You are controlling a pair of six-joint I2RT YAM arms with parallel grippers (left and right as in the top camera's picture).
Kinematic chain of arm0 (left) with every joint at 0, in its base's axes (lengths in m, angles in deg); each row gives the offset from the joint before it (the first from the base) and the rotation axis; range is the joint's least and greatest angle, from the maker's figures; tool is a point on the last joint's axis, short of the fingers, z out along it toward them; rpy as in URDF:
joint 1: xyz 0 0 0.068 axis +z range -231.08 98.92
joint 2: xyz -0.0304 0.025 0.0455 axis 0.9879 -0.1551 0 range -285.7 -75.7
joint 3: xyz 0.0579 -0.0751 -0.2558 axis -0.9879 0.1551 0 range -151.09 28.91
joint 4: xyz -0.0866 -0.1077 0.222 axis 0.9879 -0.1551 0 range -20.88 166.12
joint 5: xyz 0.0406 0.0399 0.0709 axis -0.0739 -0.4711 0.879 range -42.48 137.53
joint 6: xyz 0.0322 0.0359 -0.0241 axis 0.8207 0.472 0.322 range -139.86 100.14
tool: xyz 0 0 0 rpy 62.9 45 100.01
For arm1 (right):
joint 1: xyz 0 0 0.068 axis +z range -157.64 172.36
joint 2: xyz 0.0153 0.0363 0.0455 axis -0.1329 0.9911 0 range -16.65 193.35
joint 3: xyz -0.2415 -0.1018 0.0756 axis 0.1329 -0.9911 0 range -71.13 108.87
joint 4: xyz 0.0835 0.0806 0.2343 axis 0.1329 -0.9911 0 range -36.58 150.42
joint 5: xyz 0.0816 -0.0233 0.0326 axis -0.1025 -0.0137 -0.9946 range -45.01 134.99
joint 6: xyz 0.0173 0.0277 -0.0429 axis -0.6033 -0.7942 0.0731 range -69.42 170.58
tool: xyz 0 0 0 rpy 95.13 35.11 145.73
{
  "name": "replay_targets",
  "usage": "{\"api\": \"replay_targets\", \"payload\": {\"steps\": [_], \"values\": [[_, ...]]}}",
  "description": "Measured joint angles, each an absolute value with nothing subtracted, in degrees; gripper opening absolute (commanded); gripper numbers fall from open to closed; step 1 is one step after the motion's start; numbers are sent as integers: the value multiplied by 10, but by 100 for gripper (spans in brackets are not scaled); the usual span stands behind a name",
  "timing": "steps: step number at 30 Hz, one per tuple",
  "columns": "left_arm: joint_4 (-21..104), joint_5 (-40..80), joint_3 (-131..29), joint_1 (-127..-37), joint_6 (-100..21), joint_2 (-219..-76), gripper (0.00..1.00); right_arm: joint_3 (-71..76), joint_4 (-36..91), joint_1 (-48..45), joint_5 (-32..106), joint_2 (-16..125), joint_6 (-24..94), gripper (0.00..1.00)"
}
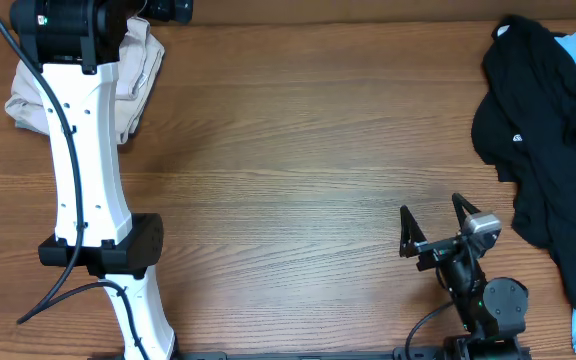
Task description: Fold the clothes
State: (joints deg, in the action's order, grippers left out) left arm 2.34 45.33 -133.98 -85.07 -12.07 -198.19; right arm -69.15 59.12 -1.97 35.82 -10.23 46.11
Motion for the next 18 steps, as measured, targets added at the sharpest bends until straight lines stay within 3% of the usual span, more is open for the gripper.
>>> {"api": "replay_targets", "payload": {"steps": [18], "values": [[23,453,-1340,-851,-121,-1982,100,-701,561,-20,371,-158,461,100]]}}
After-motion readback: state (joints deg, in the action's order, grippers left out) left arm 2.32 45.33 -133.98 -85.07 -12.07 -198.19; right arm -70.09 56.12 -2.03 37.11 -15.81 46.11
